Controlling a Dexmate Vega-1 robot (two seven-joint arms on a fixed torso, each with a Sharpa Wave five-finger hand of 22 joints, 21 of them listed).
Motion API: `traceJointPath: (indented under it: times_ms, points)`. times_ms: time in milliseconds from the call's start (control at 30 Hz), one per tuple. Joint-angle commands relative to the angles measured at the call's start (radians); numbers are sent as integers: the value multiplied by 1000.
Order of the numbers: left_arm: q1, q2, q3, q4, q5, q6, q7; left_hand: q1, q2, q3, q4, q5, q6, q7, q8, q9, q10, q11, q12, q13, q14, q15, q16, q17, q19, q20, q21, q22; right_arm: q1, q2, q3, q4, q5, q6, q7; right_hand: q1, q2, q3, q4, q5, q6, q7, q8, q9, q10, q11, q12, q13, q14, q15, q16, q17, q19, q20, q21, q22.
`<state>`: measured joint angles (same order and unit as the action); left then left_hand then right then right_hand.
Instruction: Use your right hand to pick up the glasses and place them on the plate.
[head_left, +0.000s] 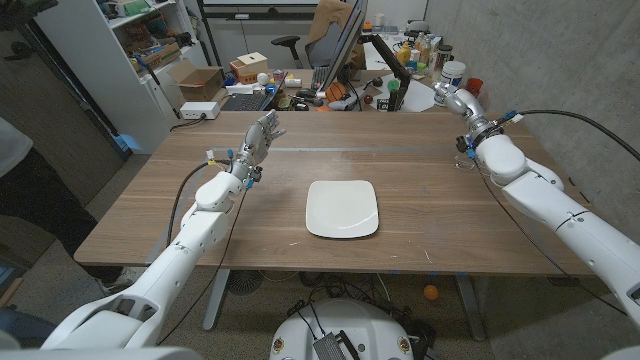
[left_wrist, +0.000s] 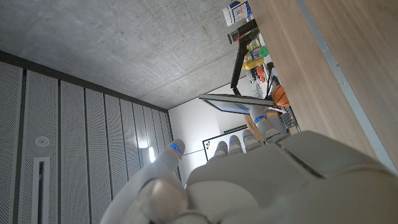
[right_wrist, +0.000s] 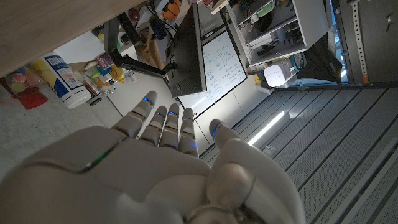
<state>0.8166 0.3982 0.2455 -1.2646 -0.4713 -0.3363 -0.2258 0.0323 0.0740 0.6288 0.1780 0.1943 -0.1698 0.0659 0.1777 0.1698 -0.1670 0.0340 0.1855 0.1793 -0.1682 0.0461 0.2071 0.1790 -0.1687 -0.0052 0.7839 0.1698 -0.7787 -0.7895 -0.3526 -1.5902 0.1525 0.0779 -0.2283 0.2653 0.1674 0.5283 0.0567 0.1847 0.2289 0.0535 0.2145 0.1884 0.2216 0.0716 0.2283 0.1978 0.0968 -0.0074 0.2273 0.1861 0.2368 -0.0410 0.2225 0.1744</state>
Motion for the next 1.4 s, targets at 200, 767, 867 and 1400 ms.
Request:
traceJointPath:
  times_ms: [200, 767, 867, 1400]
  points:
    - [-16, -3, 5, 17, 4, -11, -14, -5, 107, 8, 1, 2, -62, 0, 4, 4, -96, 3, 7, 1, -85, 0, 3, 4, -130, 4, -6, 3, 26, -53, -7, -43, -152, -119, -65, 23, 11, 7, -15, -1, 16, 0, 3, 4, 16, 2, 2, 5, 12, -2, -7, 0, 12, -27, 2, 4]
    - [5, 3, 8, -14, 4, -7, -4, -6, 106, 9, 1, 2, -61, 0, 4, 4, -95, 3, 7, 1, -84, 1, 2, 3, -128, 5, -12, 3, 31, -93, -42, -112, -319, -332, -112, 41, 12, 13, -32, -2, 9, -2, -3, 5, 10, 0, -4, 6, 6, -3, -15, -1, 8, -27, -2, 3]
    - [7, 4, 9, -18, 4, -8, -4, -6, 106, 9, 1, 2, -61, 0, 4, 4, -95, 2, 7, 1, -84, 1, 2, 3, -127, 4, -13, 3, 37, -104, -60, -130, -368, -386, -110, 44, 11, 13, -35, -3, 7, -4, -5, 5, 8, -1, -6, 6, 5, -5, -16, -1, 7, -28, -3, 3]
    - [15, 11, 13, -29, 0, -6, -5, -7, 106, 9, 1, 2, -61, 0, 3, 4, -95, 2, 6, 1, -84, 0, 1, 3, -126, 4, -18, 4, 66, -111, -140, -177, -564, -618, -91, 36, -16, -11, -43, -10, 4, -3, -8, 7, 3, -1, -11, 7, 4, 4, -19, 1, 4, -17, -7, 4]
